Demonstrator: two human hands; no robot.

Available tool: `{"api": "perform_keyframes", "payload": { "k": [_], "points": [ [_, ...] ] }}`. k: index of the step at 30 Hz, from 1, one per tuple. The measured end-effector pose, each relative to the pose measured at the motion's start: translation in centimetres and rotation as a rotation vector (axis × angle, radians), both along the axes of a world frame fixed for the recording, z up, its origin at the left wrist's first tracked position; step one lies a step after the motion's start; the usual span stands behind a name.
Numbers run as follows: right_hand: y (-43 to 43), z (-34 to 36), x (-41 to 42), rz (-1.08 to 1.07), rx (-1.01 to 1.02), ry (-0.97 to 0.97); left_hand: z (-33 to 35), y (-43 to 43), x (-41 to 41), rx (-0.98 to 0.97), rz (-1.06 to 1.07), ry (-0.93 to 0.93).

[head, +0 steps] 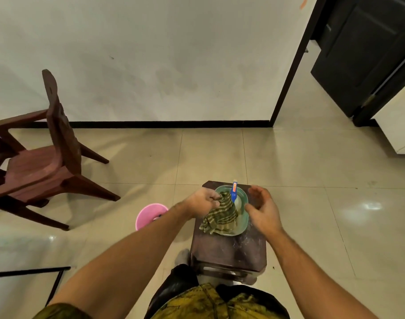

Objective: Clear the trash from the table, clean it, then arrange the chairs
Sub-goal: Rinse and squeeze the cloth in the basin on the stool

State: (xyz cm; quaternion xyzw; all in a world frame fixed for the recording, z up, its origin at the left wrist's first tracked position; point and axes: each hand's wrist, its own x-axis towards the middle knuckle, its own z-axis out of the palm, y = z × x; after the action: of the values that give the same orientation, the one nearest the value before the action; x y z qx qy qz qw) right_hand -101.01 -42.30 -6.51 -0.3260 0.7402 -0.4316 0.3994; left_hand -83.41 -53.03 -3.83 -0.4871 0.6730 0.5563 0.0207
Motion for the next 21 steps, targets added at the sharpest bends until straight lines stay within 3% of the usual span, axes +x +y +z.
{"api": "perform_keyframes", "payload": {
  "k": [3,6,12,15,17,21],
  "points": [
    [-1.9,0.5,-1.2,0.316,0.017,0.083,1.2,-0.9,-0.8,-0.100,-0.220,-0.051],
    [-3.6,1.6,-1.5,0.619,0.161,0.252,1.7,-1.7,-1.2,-0.252,-0.408,-0.147],
    [-4.2,3.2,-1.3,0.878,0.327,0.633,1.9,-1.9,-1.2,-0.532,-0.507,-0.216],
    [-4.6,3.6,-0.8,0.878,0.281,0.801,2.1,-2.0,-1.5,-0.609,-0.547,-0.207],
    [-4.6,3.6,-0.7,0.894,0.354,0.850,1.8,-1.7,-1.8,-0.619,-0.594,-0.206],
    [-4.8,2.9,-1.0,0.710,0.288,0.917,1.0,-1.6,-2.1,-0.675,-0.563,-0.239]
  ]
}}
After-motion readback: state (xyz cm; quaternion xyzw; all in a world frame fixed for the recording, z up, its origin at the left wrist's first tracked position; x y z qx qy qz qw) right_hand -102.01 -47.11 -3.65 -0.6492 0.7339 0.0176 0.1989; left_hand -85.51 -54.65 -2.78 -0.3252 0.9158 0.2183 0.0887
